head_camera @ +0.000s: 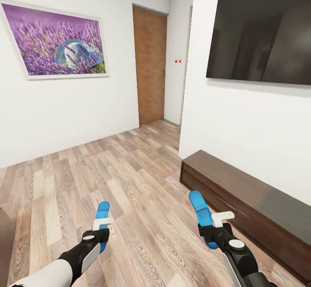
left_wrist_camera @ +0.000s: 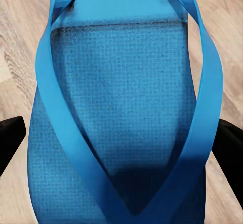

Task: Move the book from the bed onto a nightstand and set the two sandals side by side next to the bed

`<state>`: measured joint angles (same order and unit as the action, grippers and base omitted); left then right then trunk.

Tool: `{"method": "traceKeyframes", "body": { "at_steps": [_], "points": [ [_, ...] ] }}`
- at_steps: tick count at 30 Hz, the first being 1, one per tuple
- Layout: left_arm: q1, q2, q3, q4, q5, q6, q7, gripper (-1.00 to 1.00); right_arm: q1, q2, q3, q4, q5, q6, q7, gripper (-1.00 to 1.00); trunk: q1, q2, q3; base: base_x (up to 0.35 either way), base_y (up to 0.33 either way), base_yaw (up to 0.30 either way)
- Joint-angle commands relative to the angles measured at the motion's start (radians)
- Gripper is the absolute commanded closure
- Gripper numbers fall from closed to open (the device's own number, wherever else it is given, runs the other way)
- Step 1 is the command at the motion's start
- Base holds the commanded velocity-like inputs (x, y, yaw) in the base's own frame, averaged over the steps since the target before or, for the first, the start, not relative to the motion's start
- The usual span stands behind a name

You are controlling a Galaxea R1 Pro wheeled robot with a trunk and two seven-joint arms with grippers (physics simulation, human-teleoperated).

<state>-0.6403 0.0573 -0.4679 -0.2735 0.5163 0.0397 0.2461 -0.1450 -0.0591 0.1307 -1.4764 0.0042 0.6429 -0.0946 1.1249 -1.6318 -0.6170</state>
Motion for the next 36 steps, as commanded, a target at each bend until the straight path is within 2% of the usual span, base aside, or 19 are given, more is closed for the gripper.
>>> {"method": "traceKeyframes", "body": {
  "at_steps": [1, 36],
  "points": [
    [0.0, 0.001, -0.008, -0.003, 0.007, 0.004, 0.007, 1.0, -0.001, -0.001, 0.003, -0.001, -0.003, 0.006, -0.008, 1.0, -0.004, 0.007, 0.002, 0.0, 0.0, 0.0],
    [-0.001, 0.001, -0.008, -0.003, 0.007, 0.004, 0.006, 1.0, -0.001, 0.0, 0.004, 0.011, -0.005, 0.005, -0.007, 1.0, -0.138, 0.252, 0.112, 0.0, 0.0, 0.0]
  ]
}}
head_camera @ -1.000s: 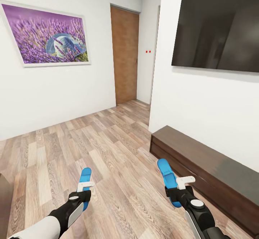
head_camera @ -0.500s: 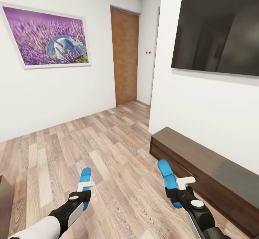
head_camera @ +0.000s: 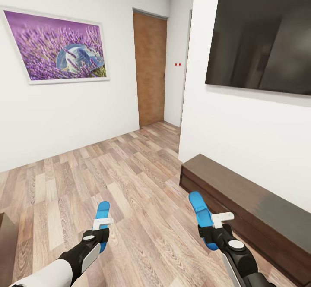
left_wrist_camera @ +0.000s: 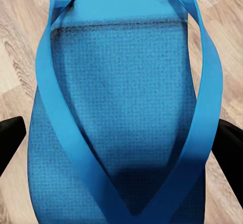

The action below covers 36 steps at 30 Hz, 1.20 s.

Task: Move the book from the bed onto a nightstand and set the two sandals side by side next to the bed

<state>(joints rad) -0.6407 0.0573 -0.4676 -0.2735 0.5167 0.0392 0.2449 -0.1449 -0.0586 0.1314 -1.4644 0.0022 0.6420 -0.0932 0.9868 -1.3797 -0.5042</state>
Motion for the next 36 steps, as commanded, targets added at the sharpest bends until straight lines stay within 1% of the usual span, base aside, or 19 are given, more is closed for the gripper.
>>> {"method": "traceKeyframes", "body": {
  "at_steps": [1, 13, 19, 26, 32, 34, 36],
  "points": [
    [0.0, 0.001, -0.008, -0.003, 0.007, 0.004, 0.007, 1.0, -0.001, -0.001, 0.003, -0.001, -0.003, 0.006, -0.008, 1.0, -0.004, 0.007, 0.002, 0.0, 0.0, 0.0],
    [0.001, 0.001, -0.008, -0.003, 0.007, 0.004, 0.003, 1.0, -0.001, -0.001, 0.003, 0.009, -0.002, 0.004, -0.008, 1.0, -0.05, 0.091, 0.04, 0.0, 0.0, 0.0],
    [0.0, 0.001, -0.008, -0.003, 0.007, 0.004, -0.001, 1.0, -0.001, -0.001, 0.003, 0.024, -0.003, -0.037, -0.008, 1.0, -0.073, 0.133, 0.059, 0.0, 0.0, 0.0],
    [0.0, 0.001, -0.008, -0.003, 0.007, 0.005, -0.002, 1.0, -0.001, -0.001, 0.004, 0.033, -0.004, -0.053, -0.008, 1.0, -0.1, 0.182, 0.081, 0.0, 0.0, 0.0],
    [0.0, 0.001, -0.008, -0.002, 0.01, 0.005, -0.003, 1.0, -0.001, 0.0, 0.007, 0.067, -0.001, -0.058, -0.009, 1.0, -0.123, 0.224, 0.099, 0.0, 0.0, 0.0],
    [0.0, 0.001, -0.008, 0.001, 0.012, 0.005, -0.004, 1.0, -0.001, 0.0, 0.008, 0.091, 0.0, -0.061, -0.009, 1.0, -0.13, 0.238, 0.106, 0.0, 0.0, 0.0],
    [0.0, 0.001, -0.008, 0.005, 0.013, -0.001, -0.004, 1.0, -0.001, 0.0, 0.008, 0.127, 0.0, -0.084, -0.009, 1.0, -0.138, 0.252, 0.112, 0.0, 0.0, 0.0]
  ]
}}
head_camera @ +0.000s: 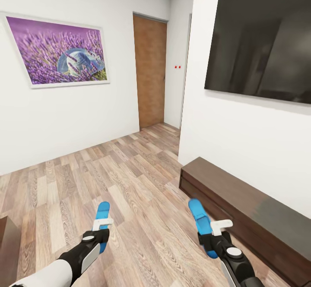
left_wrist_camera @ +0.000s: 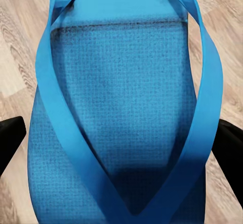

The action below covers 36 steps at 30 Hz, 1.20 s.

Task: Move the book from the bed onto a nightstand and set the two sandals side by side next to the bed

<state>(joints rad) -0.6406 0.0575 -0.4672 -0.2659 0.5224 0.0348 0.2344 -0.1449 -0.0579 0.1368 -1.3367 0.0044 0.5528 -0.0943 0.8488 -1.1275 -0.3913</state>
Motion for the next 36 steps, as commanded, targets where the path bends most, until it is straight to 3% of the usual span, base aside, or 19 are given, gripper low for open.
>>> {"method": "traceKeyframes", "body": {
  "at_steps": [1, 6, 13, 21, 27, 36],
  "points": [
    [0.0, 0.001, -0.008, -0.002, 0.007, -0.002, 0.007, 1.0, -0.001, -0.001, 0.003, 0.011, -0.003, -0.007, -0.008, 1.0, -0.004, 0.007, 0.002, 0.0, 0.0, 0.0],
    [0.008, 0.001, -0.01, 0.014, 0.004, -0.064, 0.006, 1.0, -0.001, 0.001, 0.003, 0.127, -0.001, -0.106, -0.008, 1.0, -0.023, 0.042, 0.018, 0.0, 0.0, 0.0],
    [0.041, -0.002, -0.012, 0.085, 0.005, -0.156, 0.005, 1.0, 0.005, -0.001, 0.001, 0.18, -0.004, -0.172, -0.007, 1.0, -0.05, 0.091, 0.04, 0.0, 0.0, 0.0],
    [0.126, -0.007, -0.012, 0.107, 0.008, -0.213, 0.005, 1.0, 0.012, 0.001, 0.004, 0.191, -0.005, -0.185, -0.007, 1.0, -0.081, 0.147, 0.065, 0.0, 0.0, 0.0],
    [0.147, -0.01, -0.013, 0.109, 0.007, -0.224, 0.005, 1.0, 0.013, 0.001, 0.007, 0.192, -0.002, -0.186, 0.005, 1.0, -0.104, 0.189, 0.084, 0.0, 0.0, 0.0],
    [0.154, -0.014, -0.017, 0.108, 0.0, -0.228, 0.005, 1.0, 0.013, 0.001, 0.019, 0.192, 0.003, -0.186, 0.019, 1.0, -0.104, 0.189, 0.084, 0.003, 0.0, 0.0]
  ]
}}
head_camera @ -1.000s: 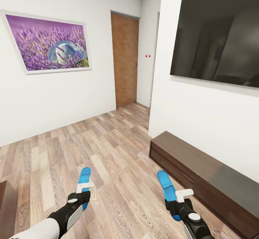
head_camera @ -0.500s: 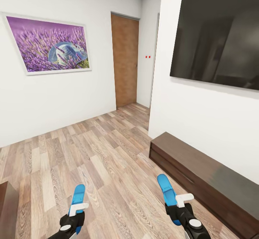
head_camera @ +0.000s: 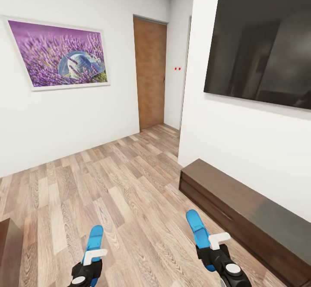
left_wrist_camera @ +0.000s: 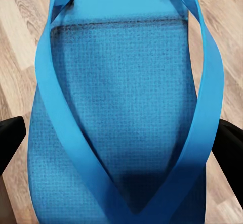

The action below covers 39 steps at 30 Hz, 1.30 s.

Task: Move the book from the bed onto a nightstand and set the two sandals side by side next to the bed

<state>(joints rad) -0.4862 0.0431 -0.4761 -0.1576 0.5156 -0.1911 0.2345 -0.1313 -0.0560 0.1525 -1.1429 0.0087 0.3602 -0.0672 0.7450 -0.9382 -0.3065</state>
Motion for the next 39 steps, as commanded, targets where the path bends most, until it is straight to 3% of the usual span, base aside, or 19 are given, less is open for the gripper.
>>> {"method": "traceKeyframes", "body": {
  "at_steps": [1, 15, 24, 39],
  "points": [
    [0.0, 0.0, -0.009, -0.001, 0.007, -0.002, 0.005, 1.0, -0.001, -0.001, 0.005, -0.002, -0.002, 0.006, -0.008, 1.0, 0.0, -0.001, -0.001, 0.064, 0.0, 0.009],
    [0.0, 0.0, -0.01, 0.0, 0.004, -0.001, 0.005, 1.0, -0.001, -0.001, 0.046, 0.006, -0.003, 0.006, -0.008, 1.0, 0.0, -0.001, -0.001, 0.284, 0.0, 0.102],
    [0.0, 0.0, -0.01, 0.0, 0.004, -0.001, 0.005, 1.0, -0.001, -0.001, 0.052, 0.015, -0.003, -0.011, -0.008, 1.0, 0.0, -0.001, -0.001, 0.338, 0.0, 0.028],
    [0.0, 0.0, -0.01, 0.0, 0.004, -0.001, 0.005, 1.0, -0.001, -0.001, 0.054, 0.021, -0.003, -0.012, -0.008, 1.0, 0.0, -0.001, -0.001, 0.339, 0.0, 0.251]
  ]
}}
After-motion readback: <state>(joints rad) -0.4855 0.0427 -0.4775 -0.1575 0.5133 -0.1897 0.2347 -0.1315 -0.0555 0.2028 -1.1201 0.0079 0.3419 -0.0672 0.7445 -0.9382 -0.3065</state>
